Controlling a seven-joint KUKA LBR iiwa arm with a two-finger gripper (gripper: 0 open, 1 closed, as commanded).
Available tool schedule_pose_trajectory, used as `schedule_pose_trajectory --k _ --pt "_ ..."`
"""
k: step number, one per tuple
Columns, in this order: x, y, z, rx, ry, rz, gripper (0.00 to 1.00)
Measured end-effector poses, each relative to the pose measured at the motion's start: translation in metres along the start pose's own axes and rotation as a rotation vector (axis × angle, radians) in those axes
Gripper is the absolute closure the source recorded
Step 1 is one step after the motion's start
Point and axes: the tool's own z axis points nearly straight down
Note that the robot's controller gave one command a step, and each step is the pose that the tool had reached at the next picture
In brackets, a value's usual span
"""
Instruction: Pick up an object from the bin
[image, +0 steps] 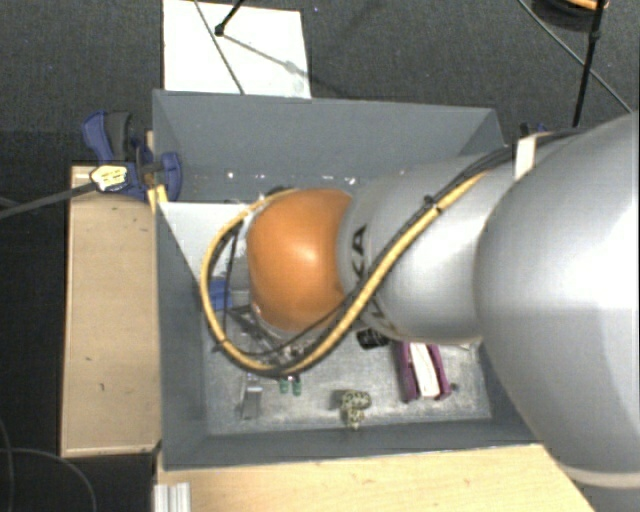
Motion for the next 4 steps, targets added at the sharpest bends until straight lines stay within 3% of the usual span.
schedule_pose_trajectory --k 1,2,3,4 --pt "-0.034 -0.053 0.007 -0.003 -0.008 0.389 0.0" --pt "-0.081 -0.068 0.078 -0.015 -0.02 0.765 0.0" --pt "-0.109 -0.087 0.08 -0.01 -0.016 0.82 0.0" --pt "-0.107 -0.085 0.08 -0.011 -0.012 0.815 1.0"
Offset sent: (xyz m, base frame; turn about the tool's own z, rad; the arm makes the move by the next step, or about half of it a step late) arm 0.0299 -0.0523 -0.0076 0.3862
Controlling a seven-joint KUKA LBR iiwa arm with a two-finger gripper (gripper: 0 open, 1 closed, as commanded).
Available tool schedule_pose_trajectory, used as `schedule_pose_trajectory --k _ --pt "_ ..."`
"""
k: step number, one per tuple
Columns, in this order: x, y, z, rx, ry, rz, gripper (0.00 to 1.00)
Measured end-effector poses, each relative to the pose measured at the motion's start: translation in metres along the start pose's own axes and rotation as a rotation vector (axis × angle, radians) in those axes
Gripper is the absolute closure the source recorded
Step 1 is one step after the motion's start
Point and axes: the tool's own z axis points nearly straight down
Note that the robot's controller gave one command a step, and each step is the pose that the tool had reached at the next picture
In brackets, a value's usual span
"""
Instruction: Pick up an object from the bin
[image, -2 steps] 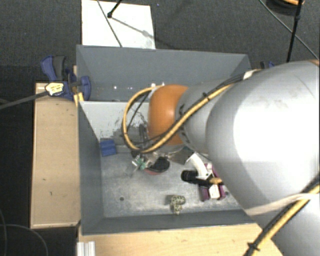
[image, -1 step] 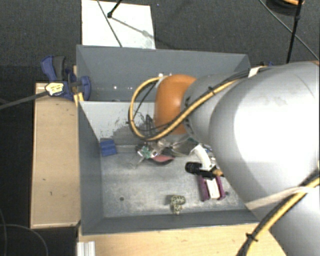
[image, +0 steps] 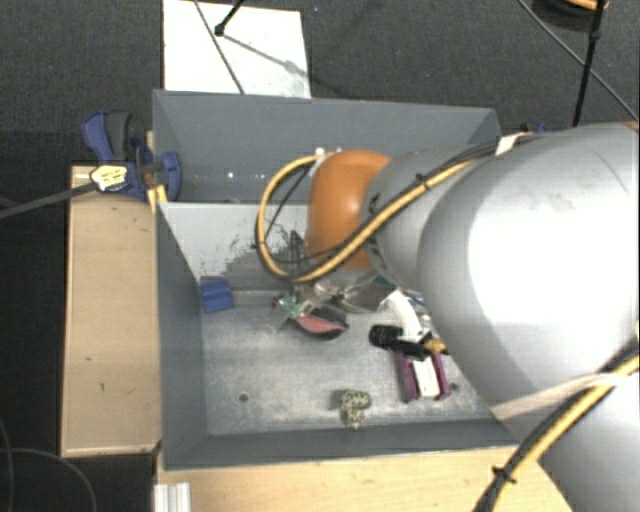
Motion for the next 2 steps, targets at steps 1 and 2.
schedule_pose_trajectory --k 1,2 --pt "-0.004 -0.004 -0.159 0.001 0.001 -0.002 1.0" --pt "0.026 -0.031 -0.158 0.007 0.007 -0.512 1.0"
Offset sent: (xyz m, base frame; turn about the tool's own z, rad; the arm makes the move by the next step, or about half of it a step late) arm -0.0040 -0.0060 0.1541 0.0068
